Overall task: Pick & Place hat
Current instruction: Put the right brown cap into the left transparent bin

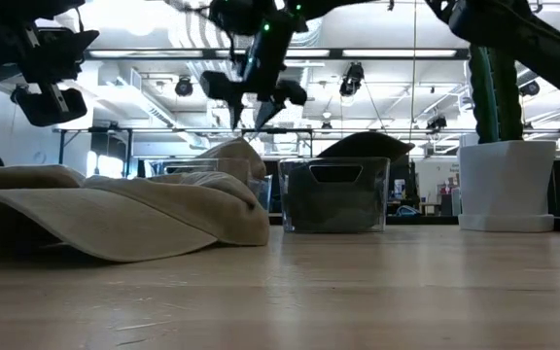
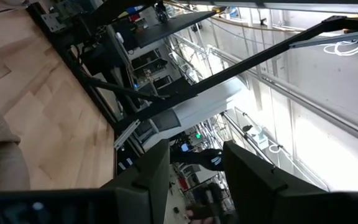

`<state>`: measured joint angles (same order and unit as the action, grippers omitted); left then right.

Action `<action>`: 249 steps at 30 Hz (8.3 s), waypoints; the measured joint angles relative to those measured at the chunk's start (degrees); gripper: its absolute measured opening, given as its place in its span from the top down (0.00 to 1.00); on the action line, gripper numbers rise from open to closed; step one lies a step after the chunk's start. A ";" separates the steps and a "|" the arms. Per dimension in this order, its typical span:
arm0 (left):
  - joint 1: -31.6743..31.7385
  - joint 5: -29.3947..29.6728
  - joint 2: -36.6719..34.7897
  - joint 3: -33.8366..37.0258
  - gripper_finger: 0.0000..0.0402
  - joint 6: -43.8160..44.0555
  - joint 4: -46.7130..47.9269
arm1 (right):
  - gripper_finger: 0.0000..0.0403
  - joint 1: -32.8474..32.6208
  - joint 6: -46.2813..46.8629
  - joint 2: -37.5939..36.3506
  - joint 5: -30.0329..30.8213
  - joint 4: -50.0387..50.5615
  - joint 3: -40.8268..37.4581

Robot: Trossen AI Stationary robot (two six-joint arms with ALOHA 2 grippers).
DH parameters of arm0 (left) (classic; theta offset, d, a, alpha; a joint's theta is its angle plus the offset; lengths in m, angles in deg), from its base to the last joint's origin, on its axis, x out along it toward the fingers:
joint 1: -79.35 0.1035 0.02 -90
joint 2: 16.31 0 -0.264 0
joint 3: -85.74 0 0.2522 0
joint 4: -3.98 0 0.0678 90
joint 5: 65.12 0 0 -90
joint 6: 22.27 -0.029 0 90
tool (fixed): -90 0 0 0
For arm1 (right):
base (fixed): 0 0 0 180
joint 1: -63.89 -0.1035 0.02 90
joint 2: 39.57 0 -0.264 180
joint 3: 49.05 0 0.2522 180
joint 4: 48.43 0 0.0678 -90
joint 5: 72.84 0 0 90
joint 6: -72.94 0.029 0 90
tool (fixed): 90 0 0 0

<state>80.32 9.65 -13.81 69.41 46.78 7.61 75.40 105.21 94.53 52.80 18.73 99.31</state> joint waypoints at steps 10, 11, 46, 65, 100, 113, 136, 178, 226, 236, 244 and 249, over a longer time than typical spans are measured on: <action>0.05 8.44 1.44 0.00 0.65 -3.38 -0.93 | 0.40 -4.64 -14.22 -5.74 -19.69 3.70 0.00; 0.05 9.89 1.44 0.00 0.65 -3.15 -1.32 | 0.41 -4.89 -13.81 -6.21 -23.79 5.01 0.00; -48.24 33.05 54.73 -25.55 0.70 -8.17 26.06 | 0.44 -17.89 2.75 -6.40 -34.64 -5.08 -20.11; -48.80 36.77 80.99 -36.54 0.70 -19.74 34.91 | 0.44 -21.47 8.44 -6.40 -38.25 -10.98 -29.07; -36.17 43.30 85.46 -47.96 0.70 -43.10 33.08 | 0.44 -37.37 39.94 -18.58 -42.94 -44.64 -53.67; -35.34 31.55 85.52 -44.25 0.70 -29.10 33.52 | 0.44 -39.44 56.22 -10.37 -36.65 -52.91 -52.29; -40.68 28.81 85.89 -43.87 0.70 -6.79 22.98 | 0.44 -39.39 63.36 -7.57 -19.87 -39.68 -42.34; -40.93 28.79 85.80 -43.12 0.70 -7.56 23.65 | 0.44 -37.54 56.44 -11.32 -20.70 -29.65 -42.71; -40.91 28.80 88.76 -41.09 0.70 -4.98 15.93 | 0.44 -34.91 46.27 -6.47 -23.99 -57.59 -49.71; -41.06 32.49 82.99 -44.14 0.70 -6.39 16.18 | 0.70 -35.02 40.76 -9.49 -24.13 -57.27 -50.24; -41.48 34.72 71.30 -45.96 0.70 -2.08 18.14 | 0.96 -34.03 28.62 -15.14 -23.69 -56.59 -49.75; -43.60 38.70 62.59 -49.08 0.70 -1.09 15.80 | 0.96 -33.09 19.29 -23.22 -11.21 -46.12 -49.87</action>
<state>36.73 48.35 48.78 20.32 45.69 23.41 42.31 124.50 71.31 41.59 -27.39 49.44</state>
